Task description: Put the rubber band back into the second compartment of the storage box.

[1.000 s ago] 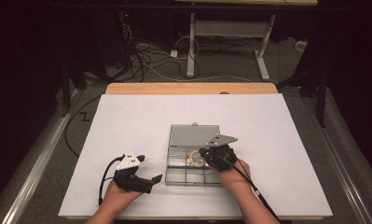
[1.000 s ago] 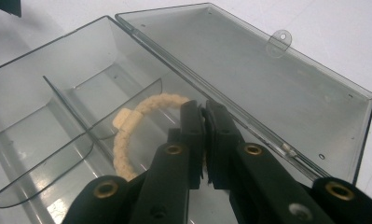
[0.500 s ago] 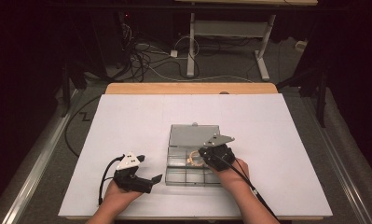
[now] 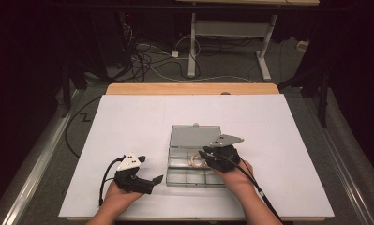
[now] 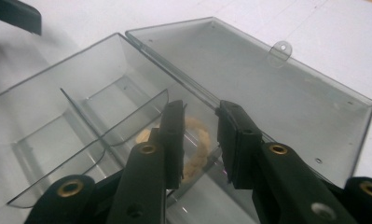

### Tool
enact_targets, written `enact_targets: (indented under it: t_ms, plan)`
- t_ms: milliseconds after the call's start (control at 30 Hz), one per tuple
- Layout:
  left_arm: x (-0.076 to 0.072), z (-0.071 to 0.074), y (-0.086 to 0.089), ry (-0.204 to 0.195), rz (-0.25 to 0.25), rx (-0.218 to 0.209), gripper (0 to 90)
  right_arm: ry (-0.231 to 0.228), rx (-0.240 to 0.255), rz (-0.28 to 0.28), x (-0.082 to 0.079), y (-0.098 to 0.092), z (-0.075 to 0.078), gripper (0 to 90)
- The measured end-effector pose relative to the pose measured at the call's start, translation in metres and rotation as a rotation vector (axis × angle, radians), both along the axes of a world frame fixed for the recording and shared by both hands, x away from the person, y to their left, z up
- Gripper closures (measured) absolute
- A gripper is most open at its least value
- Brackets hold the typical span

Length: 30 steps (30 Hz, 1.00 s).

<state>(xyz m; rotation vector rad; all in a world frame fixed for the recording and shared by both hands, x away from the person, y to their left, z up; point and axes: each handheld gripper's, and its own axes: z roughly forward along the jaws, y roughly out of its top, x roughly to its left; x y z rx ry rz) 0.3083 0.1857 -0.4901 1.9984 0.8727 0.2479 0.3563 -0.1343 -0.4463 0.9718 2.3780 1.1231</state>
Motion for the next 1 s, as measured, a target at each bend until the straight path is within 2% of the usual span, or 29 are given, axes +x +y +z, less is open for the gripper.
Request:
enact_targets:
  t_ms: [333,700,1000]
  plan:
    - [0.0,0.0,0.0,0.002,0.003,0.0,0.0,-0.011,0.07,-0.023,-0.013,-0.029,0.006,69.1]
    - [0.0,0.0,0.0,0.001,0.007,0.001,0.0,-0.023,0.094,-0.07,-0.028,-0.061,0.0,66.7]
    - [0.0,0.0,0.0,0.002,0.006,0.002,0.0,-0.009,0.121,-0.129,-0.036,-0.09,-0.009,64.8]
